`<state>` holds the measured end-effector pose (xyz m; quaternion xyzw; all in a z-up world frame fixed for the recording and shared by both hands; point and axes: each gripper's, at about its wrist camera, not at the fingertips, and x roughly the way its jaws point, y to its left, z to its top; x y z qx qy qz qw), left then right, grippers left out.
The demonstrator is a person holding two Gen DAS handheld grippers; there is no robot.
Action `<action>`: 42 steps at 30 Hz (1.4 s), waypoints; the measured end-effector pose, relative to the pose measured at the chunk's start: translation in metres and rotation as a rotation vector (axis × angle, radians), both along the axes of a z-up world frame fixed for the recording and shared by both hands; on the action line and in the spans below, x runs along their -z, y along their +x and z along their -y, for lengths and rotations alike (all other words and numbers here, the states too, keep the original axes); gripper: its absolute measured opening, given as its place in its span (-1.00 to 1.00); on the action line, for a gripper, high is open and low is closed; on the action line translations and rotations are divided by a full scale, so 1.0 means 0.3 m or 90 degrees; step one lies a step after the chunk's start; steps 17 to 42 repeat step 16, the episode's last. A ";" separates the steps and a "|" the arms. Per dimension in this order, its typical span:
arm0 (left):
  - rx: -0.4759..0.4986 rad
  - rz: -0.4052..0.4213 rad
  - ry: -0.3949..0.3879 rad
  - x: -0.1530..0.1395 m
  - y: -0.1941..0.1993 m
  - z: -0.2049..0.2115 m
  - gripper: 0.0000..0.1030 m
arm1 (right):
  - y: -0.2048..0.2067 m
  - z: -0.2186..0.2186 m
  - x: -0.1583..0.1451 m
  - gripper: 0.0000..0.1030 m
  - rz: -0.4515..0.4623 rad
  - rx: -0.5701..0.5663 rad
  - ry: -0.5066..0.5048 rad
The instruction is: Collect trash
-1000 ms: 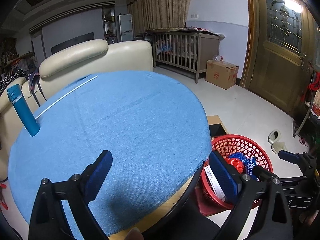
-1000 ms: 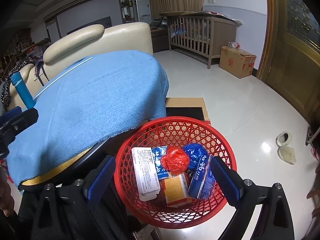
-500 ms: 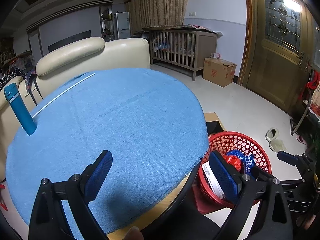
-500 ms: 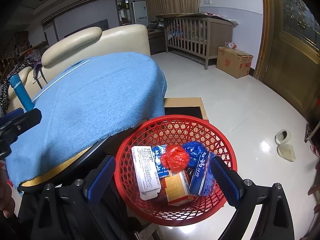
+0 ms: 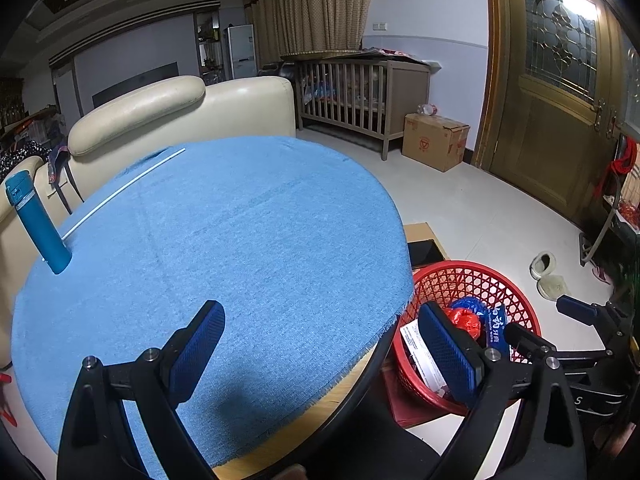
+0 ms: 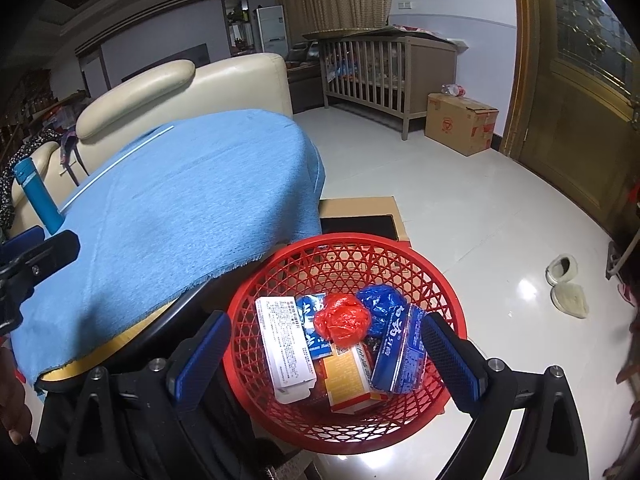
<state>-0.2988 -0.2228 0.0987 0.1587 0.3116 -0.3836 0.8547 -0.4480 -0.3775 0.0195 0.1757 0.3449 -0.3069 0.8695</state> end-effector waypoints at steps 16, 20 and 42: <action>0.018 0.011 -0.002 -0.003 -0.015 -0.002 0.89 | 0.009 -0.036 0.015 0.89 -0.007 0.007 -0.001; 0.018 0.011 -0.002 -0.003 -0.015 -0.002 0.89 | 0.009 -0.036 0.015 0.89 -0.007 0.007 -0.001; 0.018 0.011 -0.002 -0.003 -0.015 -0.002 0.89 | 0.009 -0.036 0.015 0.89 -0.007 0.007 -0.001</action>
